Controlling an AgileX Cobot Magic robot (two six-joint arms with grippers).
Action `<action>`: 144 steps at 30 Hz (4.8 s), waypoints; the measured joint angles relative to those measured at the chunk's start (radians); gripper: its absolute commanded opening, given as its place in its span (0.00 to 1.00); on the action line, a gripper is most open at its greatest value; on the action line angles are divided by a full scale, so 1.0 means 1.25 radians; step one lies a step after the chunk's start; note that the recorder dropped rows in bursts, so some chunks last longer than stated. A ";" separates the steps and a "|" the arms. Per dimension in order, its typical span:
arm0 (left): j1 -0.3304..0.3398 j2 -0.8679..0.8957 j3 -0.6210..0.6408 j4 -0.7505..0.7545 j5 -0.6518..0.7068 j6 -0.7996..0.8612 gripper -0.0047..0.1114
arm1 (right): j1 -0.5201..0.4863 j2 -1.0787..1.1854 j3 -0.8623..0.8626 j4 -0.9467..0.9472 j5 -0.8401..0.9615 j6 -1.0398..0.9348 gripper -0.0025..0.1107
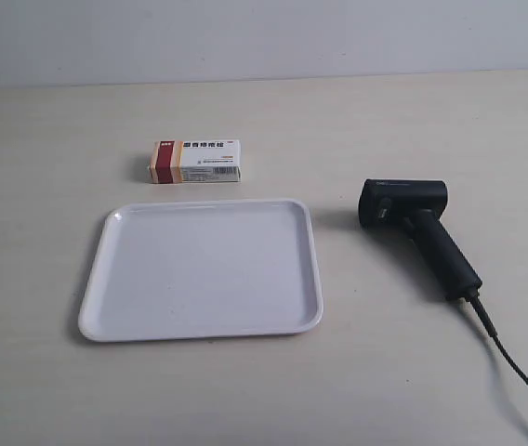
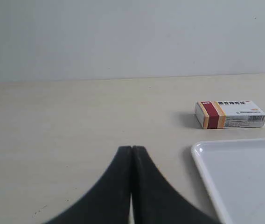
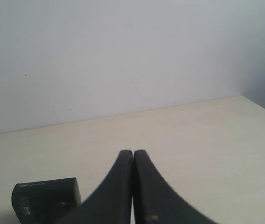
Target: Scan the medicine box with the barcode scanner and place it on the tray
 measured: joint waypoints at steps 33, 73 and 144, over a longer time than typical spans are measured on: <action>0.000 0.186 -0.072 -0.267 -0.557 -0.007 0.04 | 0.000 0.000 0.000 0.135 -0.026 0.000 0.02; -0.166 1.913 -1.370 -0.671 0.359 1.233 0.60 | 0.000 0.000 0.000 0.158 -0.037 -0.002 0.02; -0.449 1.430 -0.660 -0.381 -0.374 1.186 0.04 | 0.263 1.411 -0.578 0.151 -0.063 -0.249 0.02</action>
